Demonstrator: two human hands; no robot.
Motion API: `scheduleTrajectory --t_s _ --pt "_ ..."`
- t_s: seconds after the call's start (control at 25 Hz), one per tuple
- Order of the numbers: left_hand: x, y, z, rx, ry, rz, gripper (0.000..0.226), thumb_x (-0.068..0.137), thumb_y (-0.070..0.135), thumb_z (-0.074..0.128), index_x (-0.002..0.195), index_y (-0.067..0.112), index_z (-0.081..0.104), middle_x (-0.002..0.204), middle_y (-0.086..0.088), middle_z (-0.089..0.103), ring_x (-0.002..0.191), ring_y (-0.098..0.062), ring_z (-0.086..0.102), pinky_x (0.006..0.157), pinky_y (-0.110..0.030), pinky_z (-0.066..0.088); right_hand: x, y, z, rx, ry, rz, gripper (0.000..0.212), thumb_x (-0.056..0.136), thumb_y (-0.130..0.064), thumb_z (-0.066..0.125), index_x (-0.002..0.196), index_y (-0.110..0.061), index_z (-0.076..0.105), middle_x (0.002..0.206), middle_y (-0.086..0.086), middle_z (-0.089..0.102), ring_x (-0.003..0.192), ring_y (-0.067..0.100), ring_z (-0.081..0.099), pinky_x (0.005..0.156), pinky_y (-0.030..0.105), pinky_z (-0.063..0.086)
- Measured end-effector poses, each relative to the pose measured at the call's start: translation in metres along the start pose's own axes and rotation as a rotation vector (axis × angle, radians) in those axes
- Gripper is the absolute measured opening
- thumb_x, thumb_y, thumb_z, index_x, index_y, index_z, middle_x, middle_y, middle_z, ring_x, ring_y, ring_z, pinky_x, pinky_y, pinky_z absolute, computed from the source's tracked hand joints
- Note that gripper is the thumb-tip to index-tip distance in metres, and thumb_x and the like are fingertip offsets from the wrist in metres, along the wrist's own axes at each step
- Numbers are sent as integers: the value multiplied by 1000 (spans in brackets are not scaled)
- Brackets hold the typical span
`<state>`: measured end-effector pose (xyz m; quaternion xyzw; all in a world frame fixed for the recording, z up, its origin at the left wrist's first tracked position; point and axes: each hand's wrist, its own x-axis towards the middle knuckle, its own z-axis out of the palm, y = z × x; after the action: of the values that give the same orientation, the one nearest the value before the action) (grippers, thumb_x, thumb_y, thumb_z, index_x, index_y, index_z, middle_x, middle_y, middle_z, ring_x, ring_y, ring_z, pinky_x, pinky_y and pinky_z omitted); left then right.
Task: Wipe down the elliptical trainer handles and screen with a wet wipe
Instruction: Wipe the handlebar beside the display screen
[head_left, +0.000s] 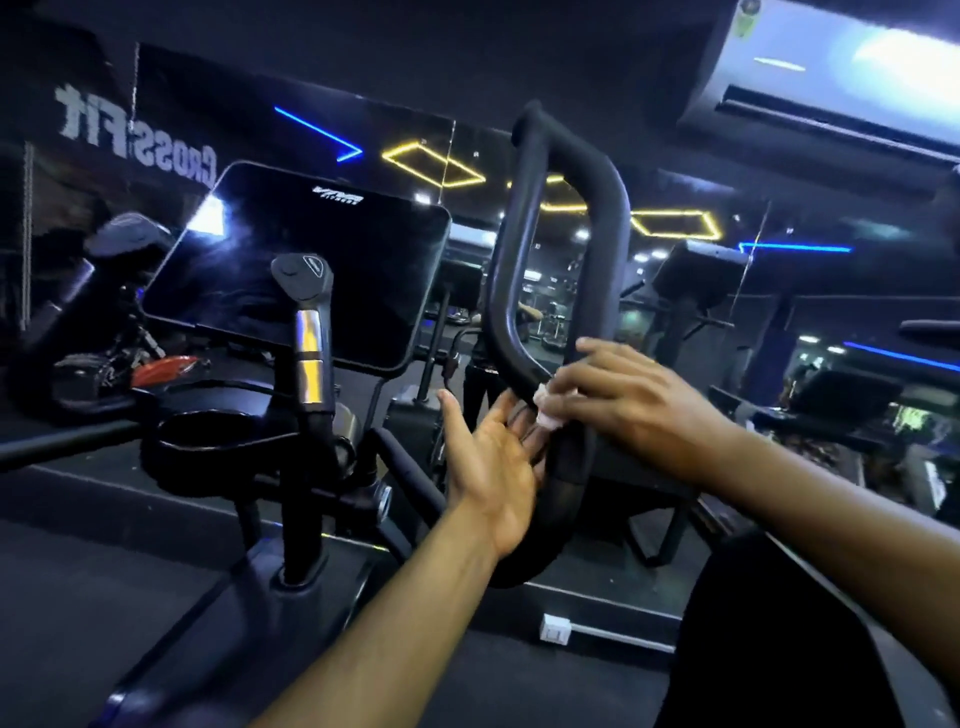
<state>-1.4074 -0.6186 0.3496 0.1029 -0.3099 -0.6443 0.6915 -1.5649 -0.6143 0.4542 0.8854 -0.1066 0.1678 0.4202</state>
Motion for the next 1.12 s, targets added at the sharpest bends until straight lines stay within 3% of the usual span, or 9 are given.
scheduleTrajectory --t_s 0.08,0.2,0.32,0.44,0.52,0.6,0.72,0.88,1.12 --pt "2 -6 -2 32 -1 -10 101 92 87 11 148 17 57 140 -6 68 132 -22 61 111 -38 46 17 0 8 16 81 172 26 101 -12 51 116 -11 73 102 7 67 91 28 66 110 45 44" --pt "0 -7 -3 51 -58 -16 100 92 88 11 140 19 66 138 -8 68 128 -26 58 121 -45 34 19 -27 26 52 156 247 19 99 -8 58 112 -7 73 96 10 65 85 31 61 86 44 52" --pt "-4 -6 -7 43 -114 -65 101 91 89 14 132 17 73 128 -8 72 116 -28 62 119 -49 36 -7 -19 14 -2 111 106 26 99 -1 55 118 -8 72 105 8 69 92 30 68 110 53 42" --pt "-2 -10 -6 54 -121 -82 102 89 90 15 136 17 70 136 -9 70 131 -37 58 123 -56 32 21 -7 12 -16 101 254 30 91 -1 55 111 -14 74 92 2 66 83 23 68 120 58 28" --pt "-1 -11 -6 72 -105 -74 103 89 90 16 138 15 68 135 -10 70 133 -37 55 126 -58 25 45 -21 19 101 133 356 19 89 -2 65 103 -9 75 91 6 65 82 26 64 92 53 55" --pt "-1 -10 -8 72 -84 -58 103 91 88 15 142 13 64 123 -10 72 122 -29 58 126 -49 28 37 -36 24 136 67 273 17 91 -7 64 104 -10 73 102 6 65 92 27 60 71 42 59" --pt "0 -5 -7 84 -75 -51 103 91 88 15 141 12 63 121 -10 73 115 -25 64 120 -42 37 20 -25 16 71 52 204 24 97 -19 51 108 -15 71 105 1 64 96 23 56 67 34 57" --pt "11 10 2 92 -47 -29 107 89 90 10 143 13 61 121 -10 71 106 -24 65 91 -37 51 57 -23 25 173 187 444 13 93 -9 64 101 -12 74 93 2 63 86 24 56 68 43 56" --pt "21 38 10 138 -22 25 107 91 89 11 137 8 64 124 -12 73 104 -26 72 85 -41 59 48 -6 12 265 123 475 14 94 -6 62 100 -9 74 94 2 63 83 24 63 71 45 56"
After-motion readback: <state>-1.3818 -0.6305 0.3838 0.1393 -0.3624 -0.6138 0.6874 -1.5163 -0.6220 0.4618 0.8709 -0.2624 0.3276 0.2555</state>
